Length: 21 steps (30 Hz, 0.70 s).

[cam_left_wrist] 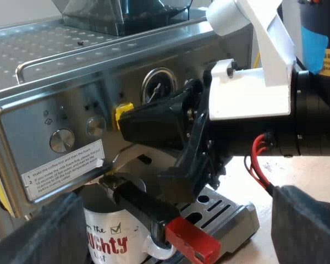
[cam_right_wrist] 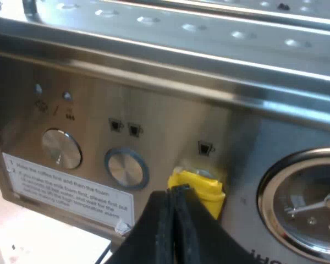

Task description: Place mug into machine

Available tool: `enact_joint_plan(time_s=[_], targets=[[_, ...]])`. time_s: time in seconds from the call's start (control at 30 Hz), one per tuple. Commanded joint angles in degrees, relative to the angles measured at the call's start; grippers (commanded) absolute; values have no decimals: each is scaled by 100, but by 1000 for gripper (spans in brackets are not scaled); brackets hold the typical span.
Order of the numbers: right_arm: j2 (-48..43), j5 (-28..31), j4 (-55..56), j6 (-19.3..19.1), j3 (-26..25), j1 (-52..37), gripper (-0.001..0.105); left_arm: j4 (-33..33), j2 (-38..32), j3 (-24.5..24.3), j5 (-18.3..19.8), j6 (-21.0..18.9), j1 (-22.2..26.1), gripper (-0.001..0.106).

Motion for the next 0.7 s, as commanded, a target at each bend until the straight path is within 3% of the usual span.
enact_joint_plan(time_s=[0.03,0.3,0.5,0.57,0.7], targets=[[29,737,-179,-107,-68,-384,0,-26,-32,-36,42,-68,-16,71],[-145,694,-110,-96,-68,66,3,-26,-32,-36,42,-68,-16,71],[-569,194,224,-30,-68,624,40,-26,-32,-36,42,-68,-16,71],[-785,71,572,162,-68,793,52,-26,-32,-36,42,-68,-16,71],[-1183,46,1302,463,-68,978,62,-36,-32,-53,42,-68,-16,71]])
